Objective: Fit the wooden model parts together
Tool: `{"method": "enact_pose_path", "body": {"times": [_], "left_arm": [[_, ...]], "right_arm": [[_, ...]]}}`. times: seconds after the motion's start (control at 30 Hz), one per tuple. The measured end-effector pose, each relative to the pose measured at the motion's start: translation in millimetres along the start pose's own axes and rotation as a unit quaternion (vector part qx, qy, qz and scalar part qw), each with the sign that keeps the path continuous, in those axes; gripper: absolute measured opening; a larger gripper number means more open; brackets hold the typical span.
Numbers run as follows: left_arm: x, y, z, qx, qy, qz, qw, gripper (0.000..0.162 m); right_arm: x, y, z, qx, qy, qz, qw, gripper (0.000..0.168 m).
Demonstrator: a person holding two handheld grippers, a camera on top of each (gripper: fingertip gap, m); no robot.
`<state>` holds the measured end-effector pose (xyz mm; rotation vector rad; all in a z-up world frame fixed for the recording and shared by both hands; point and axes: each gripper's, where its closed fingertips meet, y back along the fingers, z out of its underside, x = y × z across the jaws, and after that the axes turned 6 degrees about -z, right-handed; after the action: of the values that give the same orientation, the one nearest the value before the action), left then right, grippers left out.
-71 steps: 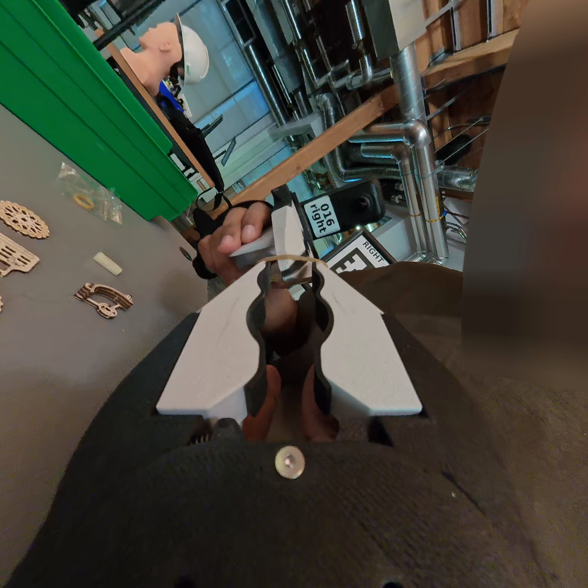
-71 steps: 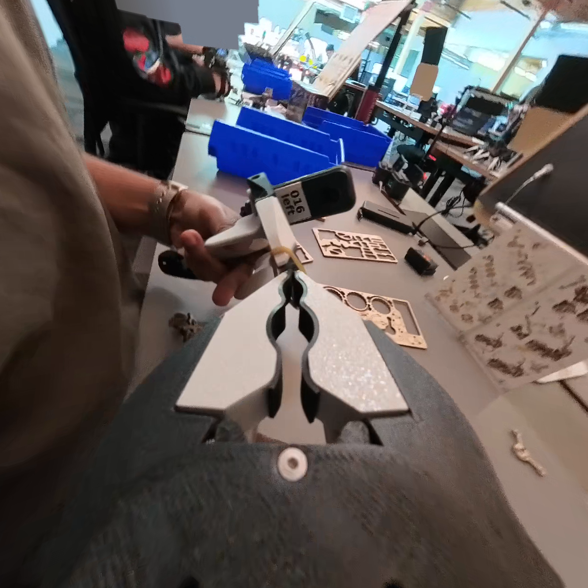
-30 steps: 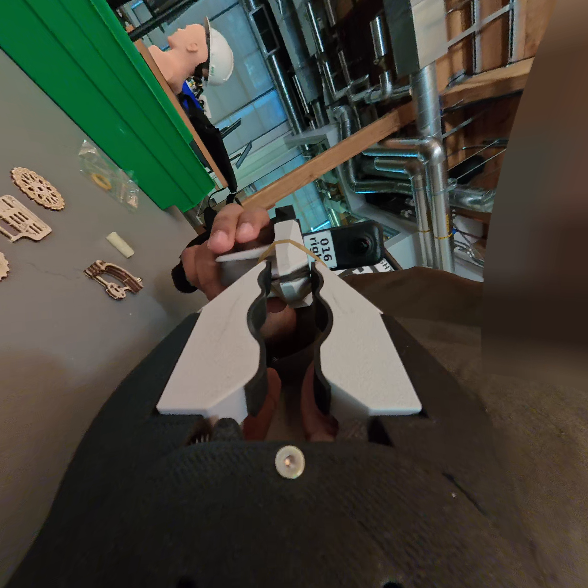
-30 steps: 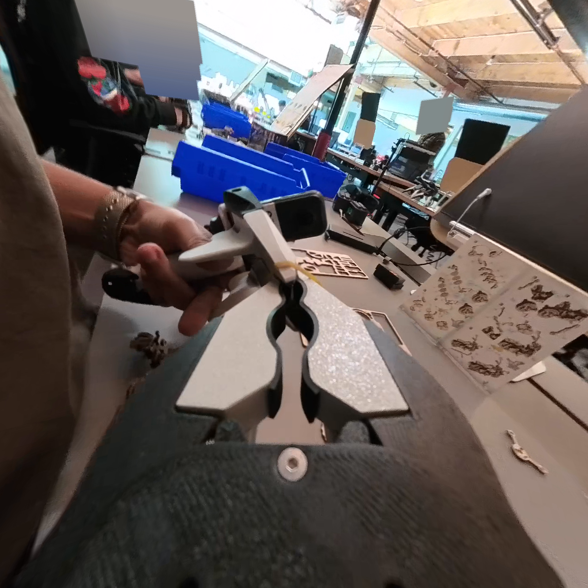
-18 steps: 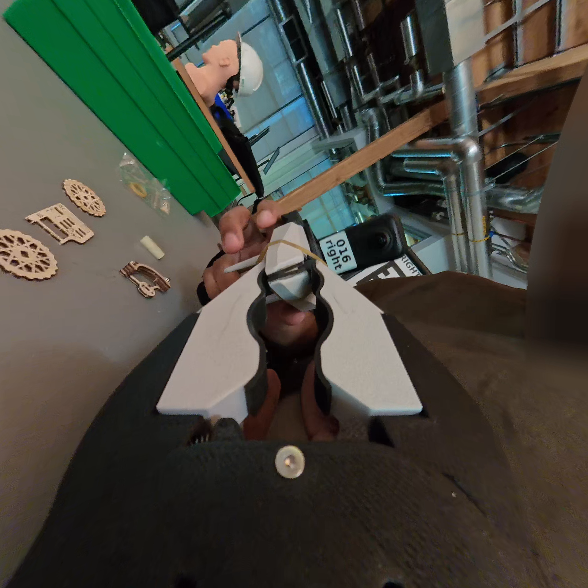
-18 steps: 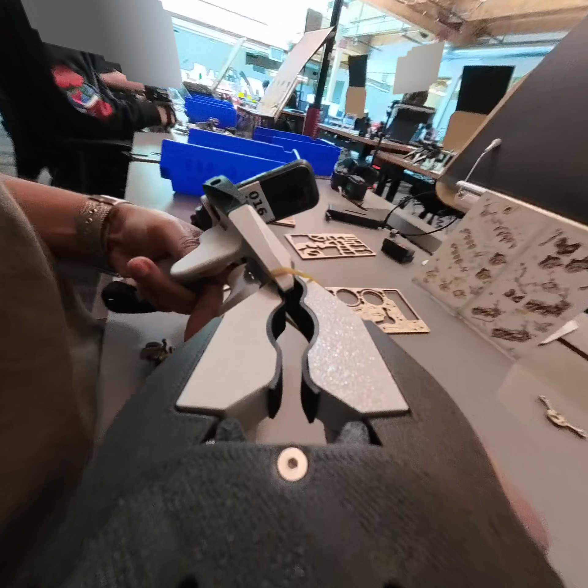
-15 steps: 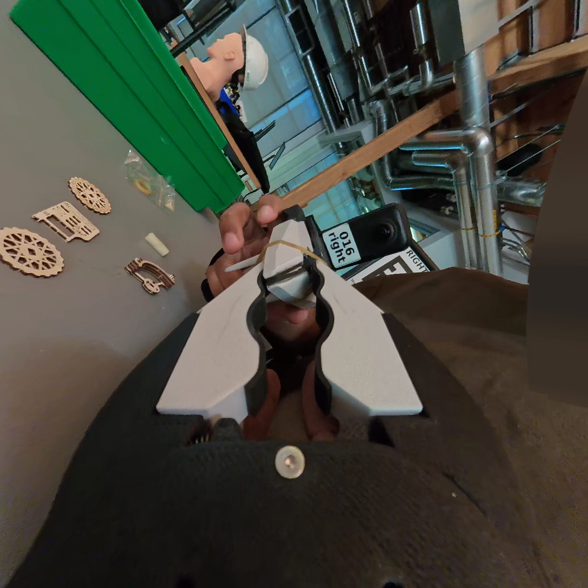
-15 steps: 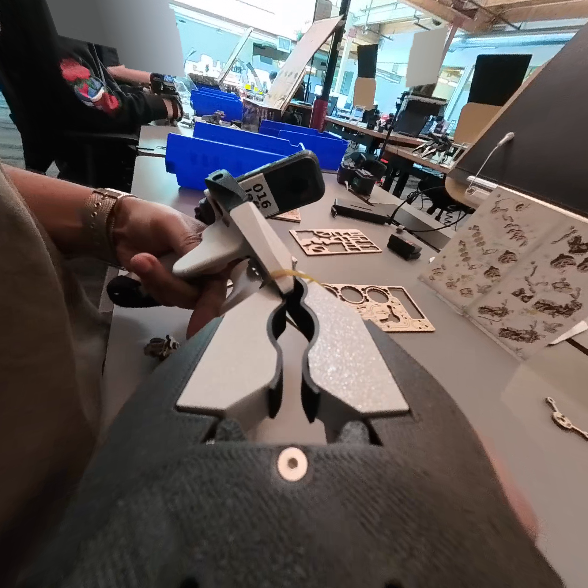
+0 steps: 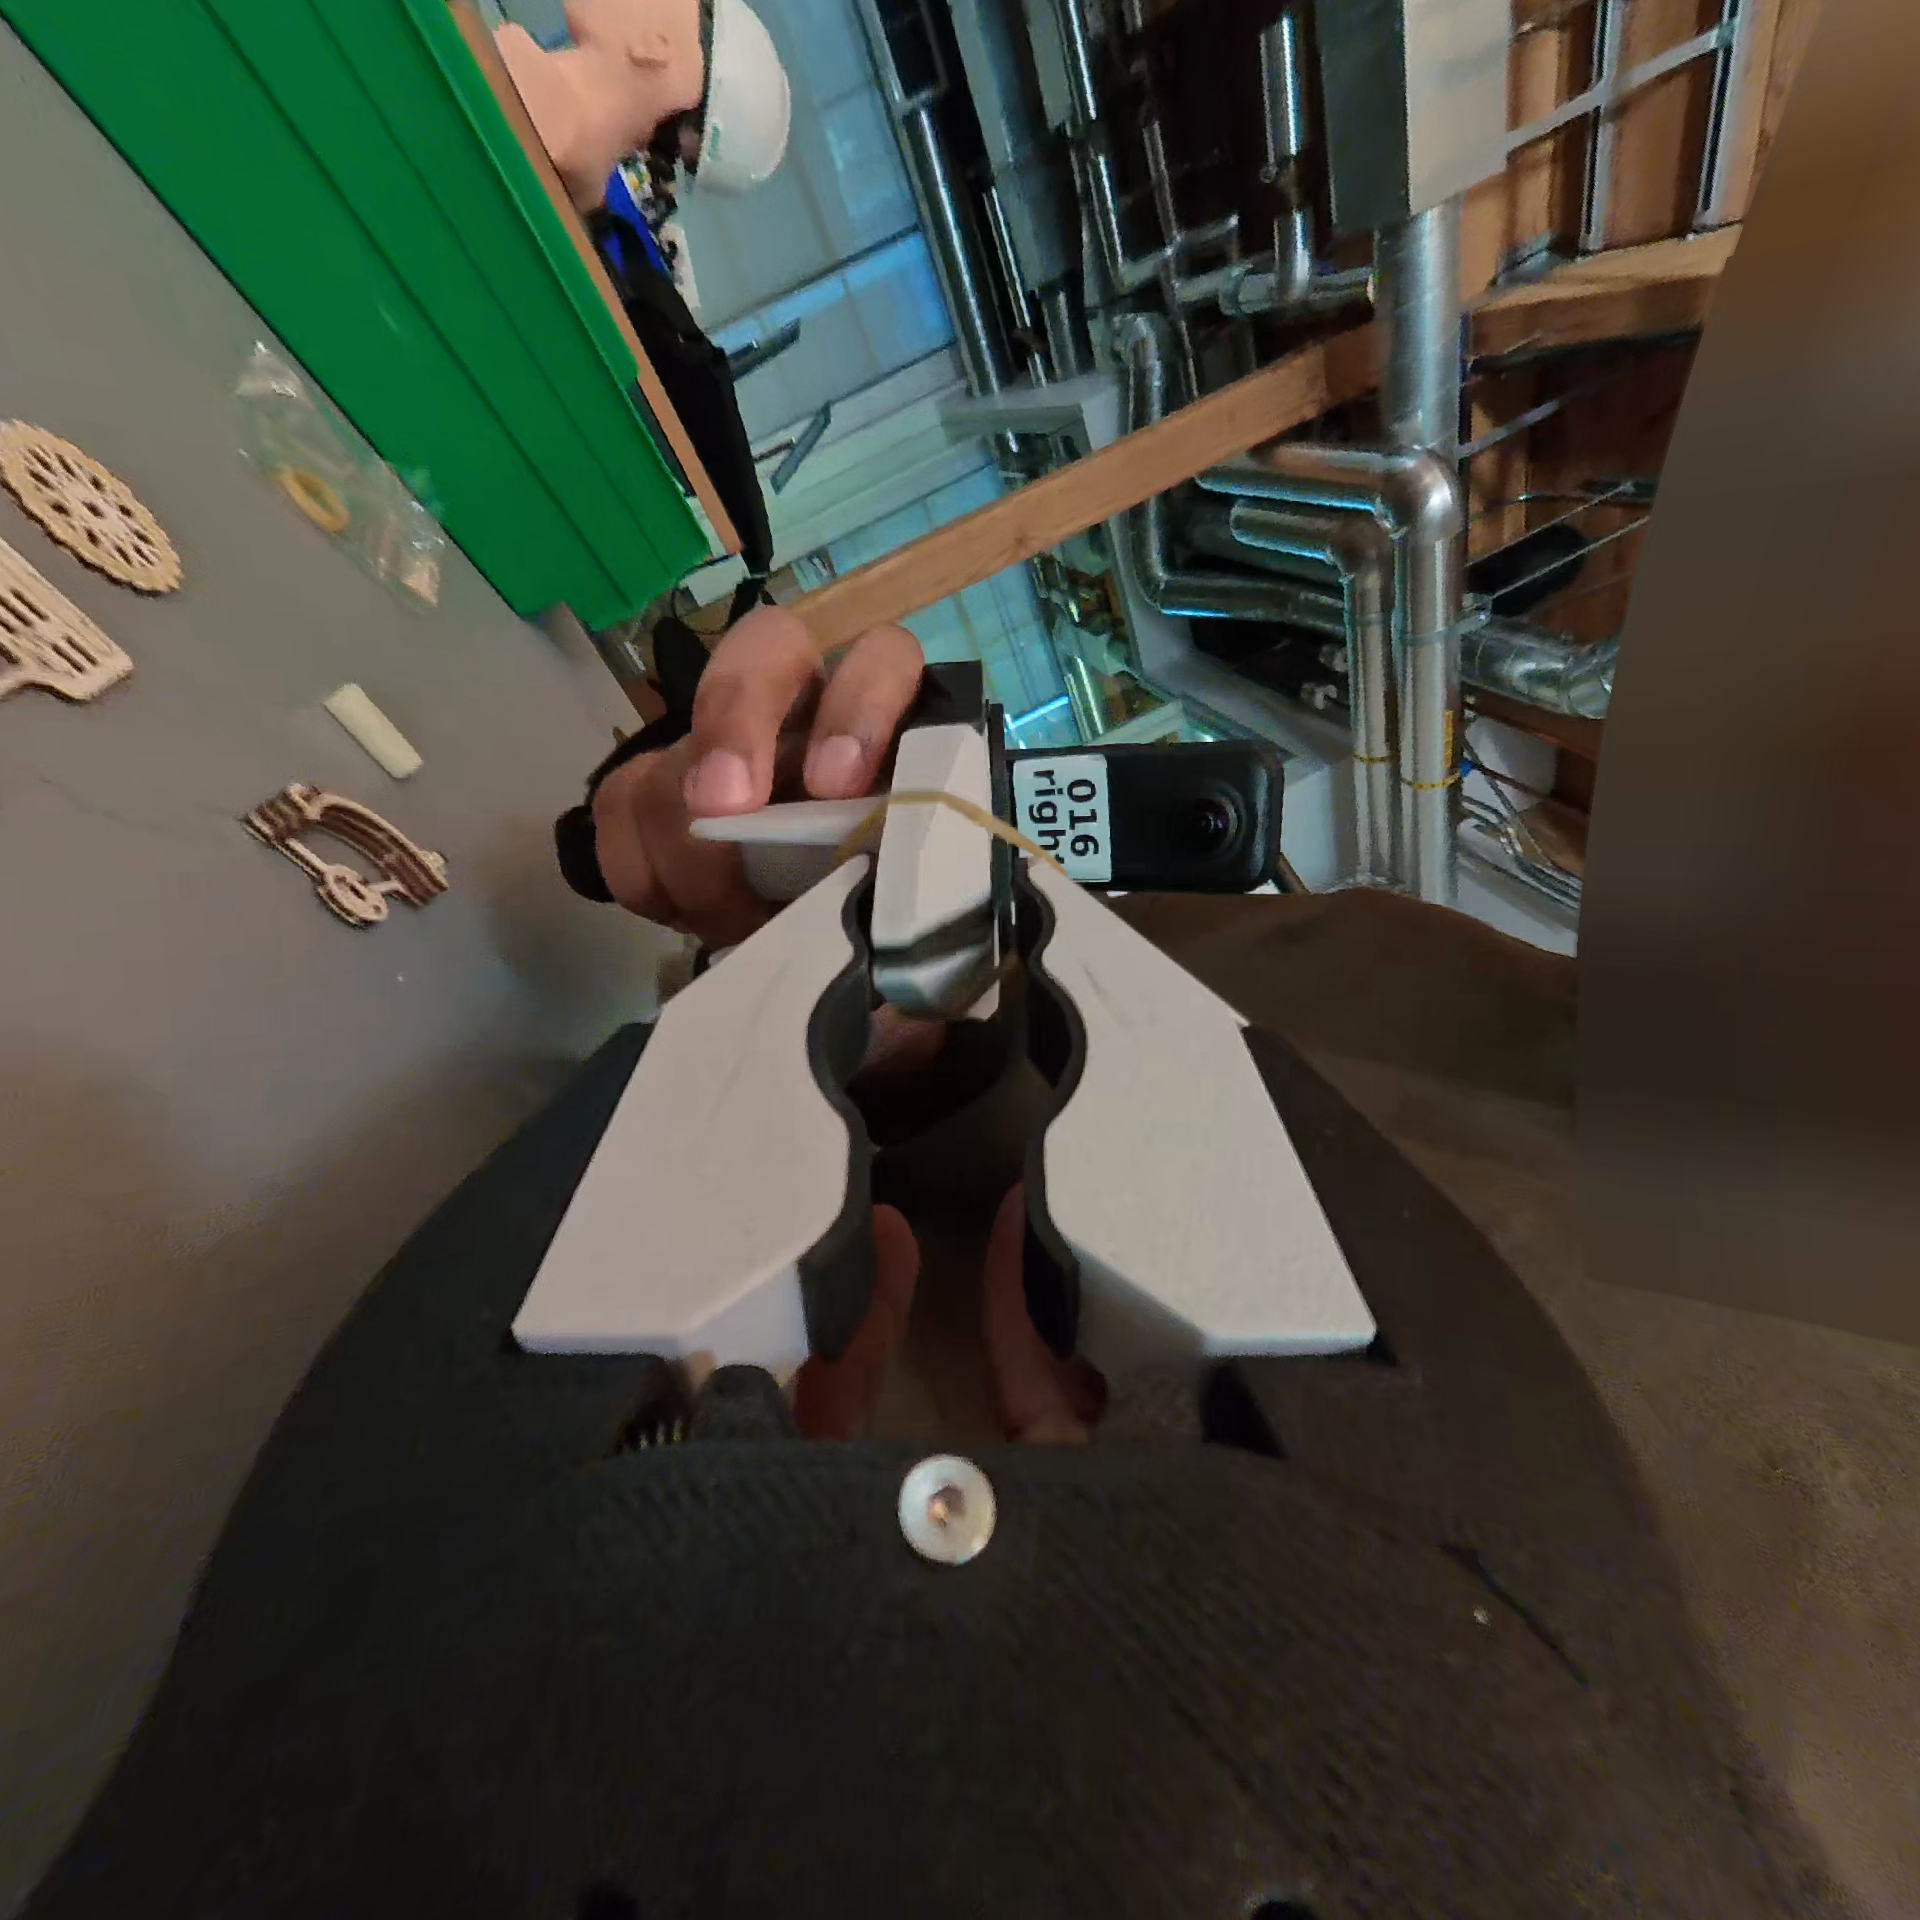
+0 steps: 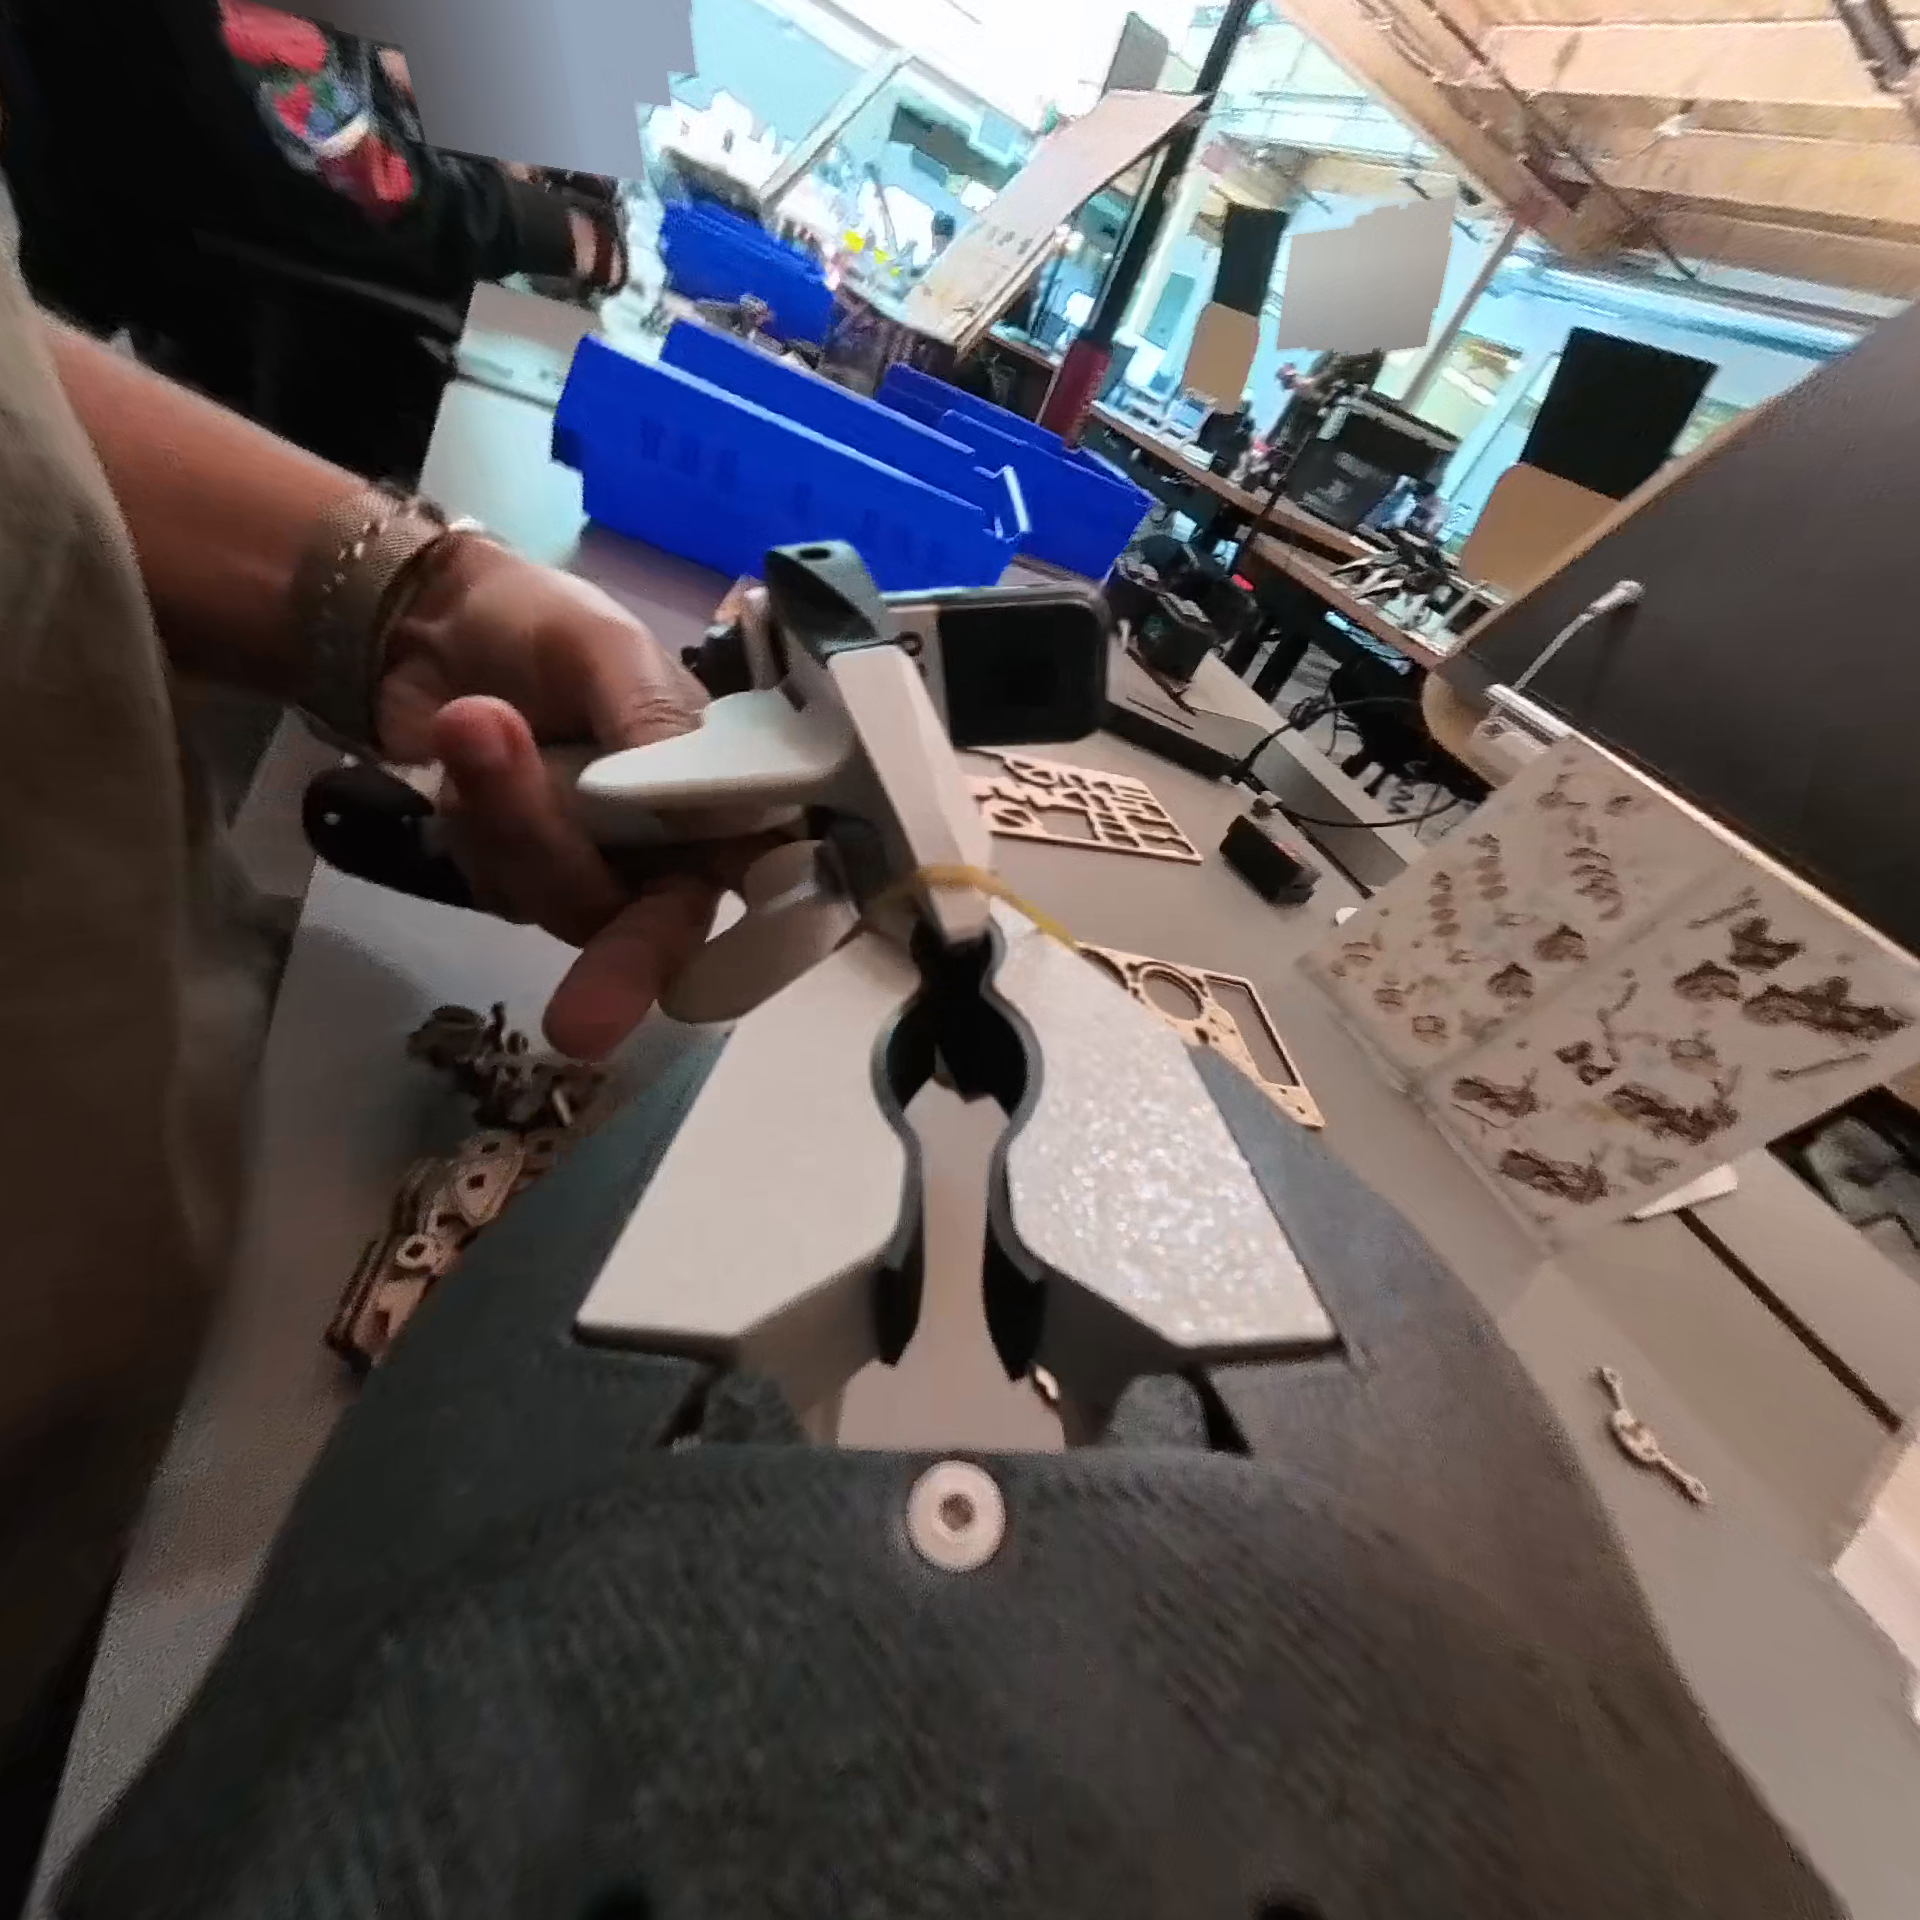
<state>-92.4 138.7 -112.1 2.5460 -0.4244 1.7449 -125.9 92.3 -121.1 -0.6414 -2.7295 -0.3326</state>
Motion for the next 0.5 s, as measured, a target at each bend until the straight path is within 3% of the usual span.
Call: {"method": "enact_pose_path", "body": {"times": [0.13, 0.3, 0.5], "left_arm": [[2.2, -1.7, -3.2, 0.018, 0.003, 0.008, 1.0, 0.026], [4.4, -4.0, -7.2, 0.047, -0.002, 0.018, 0.999, 0.026], [6.2, 0.1, -15.0, 0.058, -0.016, -0.002, 0.998, 0.021]], "right_arm": [[13.2, 4.3, -6.1, 0.054, -0.068, 0.04, 0.995, 0.0], [13.0, -1.4, -5.4, 0.03, -0.028, 0.074, 0.996, 0.0], [22.1, 7.9, -13.6, 0.081, -0.064, 0.099, 0.99, 0.0]]}}
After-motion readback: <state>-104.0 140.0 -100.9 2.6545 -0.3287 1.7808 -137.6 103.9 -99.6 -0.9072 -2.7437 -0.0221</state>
